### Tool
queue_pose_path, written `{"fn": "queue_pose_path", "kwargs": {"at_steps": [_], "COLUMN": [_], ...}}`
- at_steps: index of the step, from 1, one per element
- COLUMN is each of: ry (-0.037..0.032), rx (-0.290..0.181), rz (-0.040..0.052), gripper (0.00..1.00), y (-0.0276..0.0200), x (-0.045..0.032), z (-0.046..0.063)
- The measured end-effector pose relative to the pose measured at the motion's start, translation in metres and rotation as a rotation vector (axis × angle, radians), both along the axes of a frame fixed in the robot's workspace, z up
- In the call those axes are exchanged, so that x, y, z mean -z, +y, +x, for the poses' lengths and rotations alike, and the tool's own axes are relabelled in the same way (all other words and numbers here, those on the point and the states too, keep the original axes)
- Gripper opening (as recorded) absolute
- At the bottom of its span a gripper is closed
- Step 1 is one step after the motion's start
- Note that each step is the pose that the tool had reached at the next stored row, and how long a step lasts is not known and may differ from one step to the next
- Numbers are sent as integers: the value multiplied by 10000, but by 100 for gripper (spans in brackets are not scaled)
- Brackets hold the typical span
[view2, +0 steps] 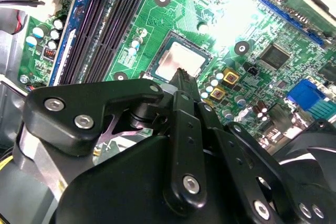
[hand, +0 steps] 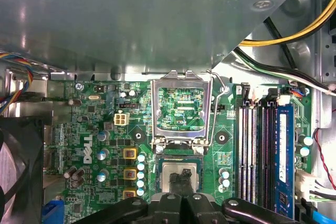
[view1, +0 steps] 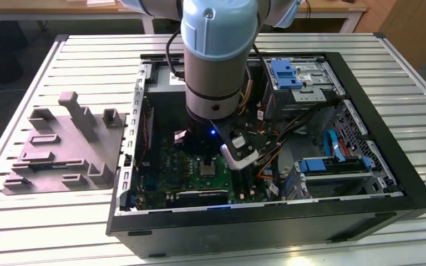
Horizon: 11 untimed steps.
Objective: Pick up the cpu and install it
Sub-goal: 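Close the cpu cover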
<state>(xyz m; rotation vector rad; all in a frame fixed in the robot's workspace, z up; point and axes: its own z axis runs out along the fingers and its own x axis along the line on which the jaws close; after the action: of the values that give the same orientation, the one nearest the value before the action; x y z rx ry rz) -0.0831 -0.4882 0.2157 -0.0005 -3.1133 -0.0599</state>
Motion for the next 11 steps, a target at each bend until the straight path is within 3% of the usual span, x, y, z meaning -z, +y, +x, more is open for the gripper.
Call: {"fn": "queue_pose_path", "kwargs": {"at_steps": [4,11], "ry": [-1,-1], "rx": [0,0], "rz": [2,2], "gripper": [11,11], "y": [1,3], "x": [-61,-297], "z": [0,0]}}
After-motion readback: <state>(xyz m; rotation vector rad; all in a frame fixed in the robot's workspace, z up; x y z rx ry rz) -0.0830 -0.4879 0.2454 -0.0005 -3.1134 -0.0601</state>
